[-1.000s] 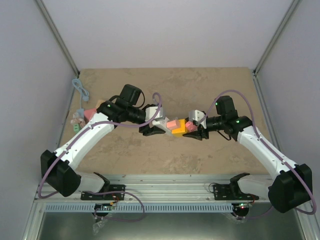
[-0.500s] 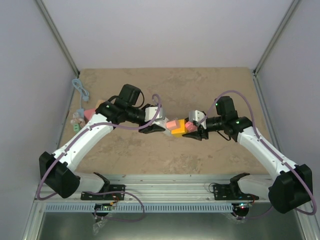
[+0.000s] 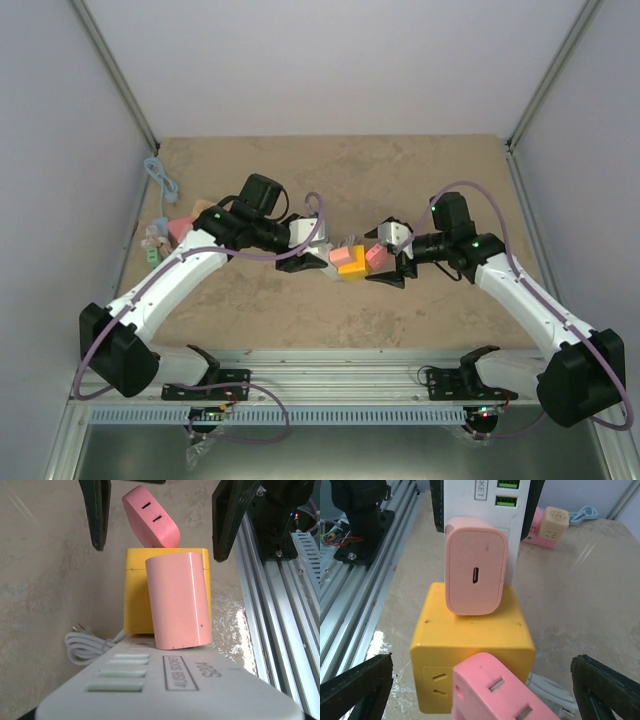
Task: Pull the plug off the socket
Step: Pick up the socket from the center of the board, then remove the plug from the socket.
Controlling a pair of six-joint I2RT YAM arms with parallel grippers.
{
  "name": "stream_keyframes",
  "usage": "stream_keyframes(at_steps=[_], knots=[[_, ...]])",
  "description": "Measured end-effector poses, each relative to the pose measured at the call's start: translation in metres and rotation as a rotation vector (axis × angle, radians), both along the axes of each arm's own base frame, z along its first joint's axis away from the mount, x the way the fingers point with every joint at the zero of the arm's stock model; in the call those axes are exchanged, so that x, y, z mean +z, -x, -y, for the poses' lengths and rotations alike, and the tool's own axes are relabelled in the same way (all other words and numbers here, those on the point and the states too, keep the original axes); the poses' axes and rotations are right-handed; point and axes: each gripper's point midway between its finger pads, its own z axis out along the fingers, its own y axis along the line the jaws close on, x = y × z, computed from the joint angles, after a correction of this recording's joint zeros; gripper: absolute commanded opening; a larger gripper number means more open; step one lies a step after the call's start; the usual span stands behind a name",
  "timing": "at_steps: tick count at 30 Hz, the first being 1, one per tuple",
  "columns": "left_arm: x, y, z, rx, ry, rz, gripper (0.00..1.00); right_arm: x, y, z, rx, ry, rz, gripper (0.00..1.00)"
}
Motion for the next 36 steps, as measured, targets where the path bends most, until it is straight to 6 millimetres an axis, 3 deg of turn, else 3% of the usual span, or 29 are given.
stream_keyframes(at_steps=[6,9,15,18,23,28,33,36], knots=[[-0.010,-0.004,-0.004,0.037,-0.035,-0.011,0.00,0.000,0.002,0.000,0.011,0.011,0.008,0.98],[-0.015,-0.009,-0.007,0.067,-0.061,0.002,0.00,0.009,0.002,-0.003,0.017,0.022,0.024,0.96],[-0.022,-0.015,-0.013,0.102,-0.101,0.017,0.00,0.030,-0.003,-0.021,0.045,0.030,0.081,0.83],[-0.023,-0.015,-0.013,0.103,-0.104,0.016,0.00,0.023,-0.005,-0.032,0.060,0.051,0.060,0.76],[-0.030,-0.008,-0.015,0.095,-0.109,0.018,0.00,-0.003,-0.009,-0.044,0.061,0.096,-0.036,0.71],[-0.033,-0.001,-0.016,0.079,-0.113,0.025,0.00,-0.010,-0.012,-0.050,0.063,0.111,-0.065,0.66],[-0.032,-0.001,-0.016,0.078,-0.108,0.027,0.00,-0.007,0.001,-0.061,0.116,0.104,-0.057,0.44],[-0.032,-0.001,-0.016,0.077,-0.108,0.027,0.00,-0.009,0.005,-0.064,0.130,0.107,-0.066,0.39]])
